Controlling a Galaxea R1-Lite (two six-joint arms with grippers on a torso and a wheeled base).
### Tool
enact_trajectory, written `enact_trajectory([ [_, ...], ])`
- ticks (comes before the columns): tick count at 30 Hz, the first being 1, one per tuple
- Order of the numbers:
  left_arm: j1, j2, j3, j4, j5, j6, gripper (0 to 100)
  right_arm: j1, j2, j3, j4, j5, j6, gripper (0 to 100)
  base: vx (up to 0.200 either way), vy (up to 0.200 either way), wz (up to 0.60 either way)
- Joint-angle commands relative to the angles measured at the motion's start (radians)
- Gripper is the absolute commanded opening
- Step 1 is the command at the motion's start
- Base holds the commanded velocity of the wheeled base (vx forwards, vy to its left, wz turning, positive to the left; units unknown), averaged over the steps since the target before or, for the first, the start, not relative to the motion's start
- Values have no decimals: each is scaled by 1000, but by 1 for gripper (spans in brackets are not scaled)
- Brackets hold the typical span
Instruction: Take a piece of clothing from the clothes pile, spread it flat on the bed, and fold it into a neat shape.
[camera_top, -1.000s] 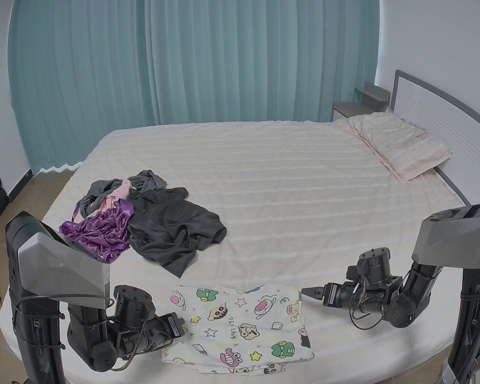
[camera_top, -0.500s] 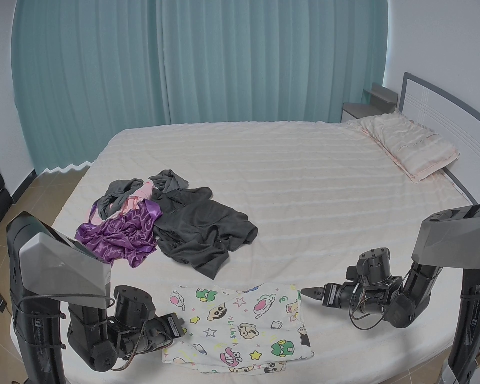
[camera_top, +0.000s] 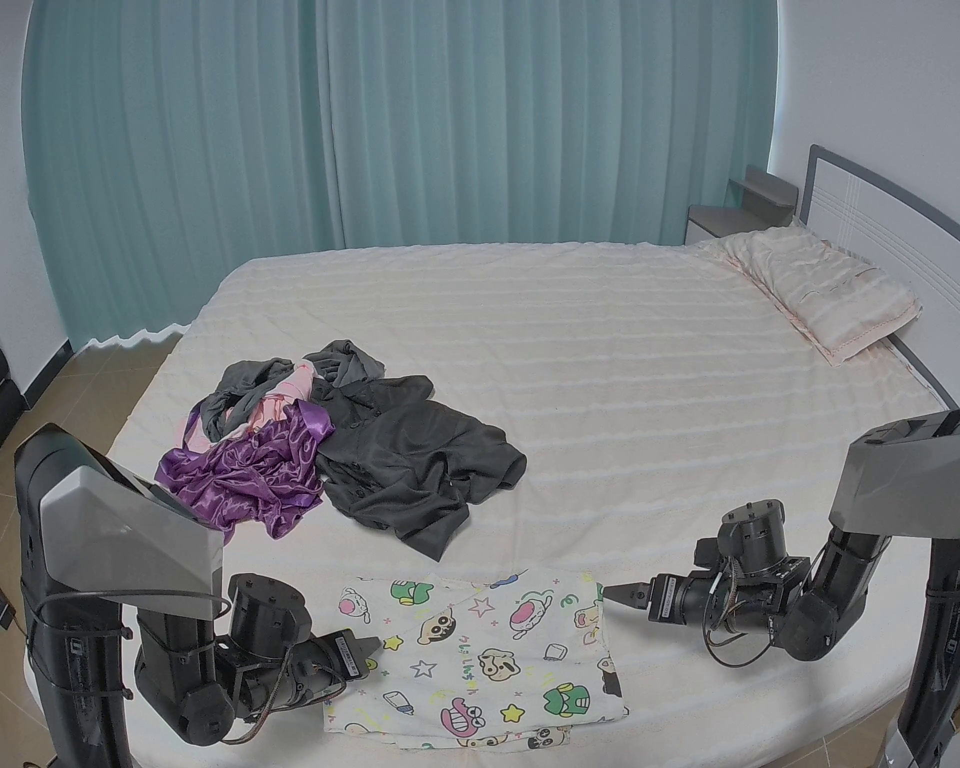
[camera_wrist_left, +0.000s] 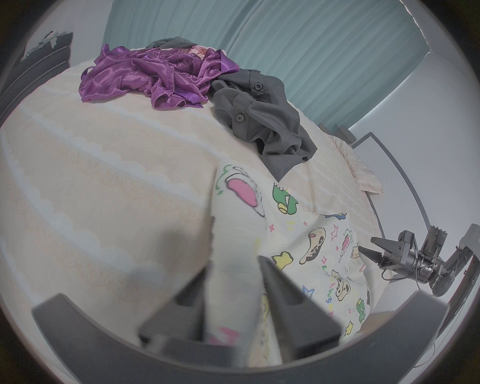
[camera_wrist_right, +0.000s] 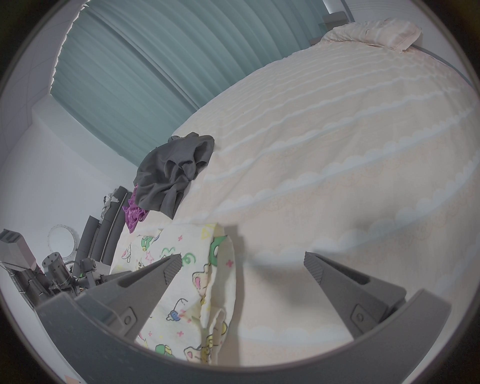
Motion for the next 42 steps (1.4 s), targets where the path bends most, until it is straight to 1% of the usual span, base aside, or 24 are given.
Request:
enact_trajectory([
  [1, 4, 0, 15, -17, -17, -6, 100, 21, -56, 65, -1, 60, -11, 100, 0, 0, 0],
  [3, 10, -2, 35, -73, -45, -35, 100, 58, -67, 100, -4, 80, -23, 100, 0, 0, 0],
  [5, 27, -2, 64, -144, -80, -69, 100, 98, -65, 122, -4, 78, -32, 100, 0, 0, 0],
  [6, 53, -2, 86, -201, -118, -84, 100, 119, -64, 143, -4, 77, -41, 100, 0, 0, 0],
  [7, 56, -2, 87, -202, -123, -84, 100, 122, -62, 146, -4, 77, -43, 100, 0, 0, 0],
  [8, 87, -11, 96, -202, -169, -88, 100, 136, -64, 171, -4, 78, -57, 100, 0, 0, 0],
  [9, 101, -23, 98, -202, -192, -91, 100, 144, -62, 186, -4, 78, -67, 100, 0, 0, 0],
  [12, 119, -51, 104, -202, -227, -92, 100, 153, -64, 231, -11, 86, -87, 100, 0, 0, 0],
  [16, 115, -59, 109, -202, -219, -94, 100, 157, -47, 261, -76, 86, -94, 100, 0, 0, 0],
  [19, 113, -62, 121, -202, -216, -120, 100, 164, -14, 284, -136, 83, -95, 100, 0, 0, 0],
  [22, 113, -74, 136, -202, -207, -126, 100, 176, 4, 303, -202, 81, -94, 100, 0, 0, 0],
  [25, 113, -68, 138, -202, -207, -124, 100, 180, 33, 320, -258, 80, -94, 100, -200, 0, 0],
  [27, 113, -65, 138, -202, -206, -124, 100, 182, 42, 324, -274, 80, -94, 100, 0, 0, 0],
  [29, 118, -63, 133, -202, -206, -123, 100, 190, 58, 338, -318, 78, -95, 100, 0, 0, 0],
  [36, 118, -62, 127, -202, -207, -123, 100, 196, 59, 320, -332, 75, -94, 100, 0, 0, 0],
  [42, 119, -62, 113, -202, -206, -124, 100, 190, 68, 258, -330, 72, -97, 100, 0, 0, 0],
])
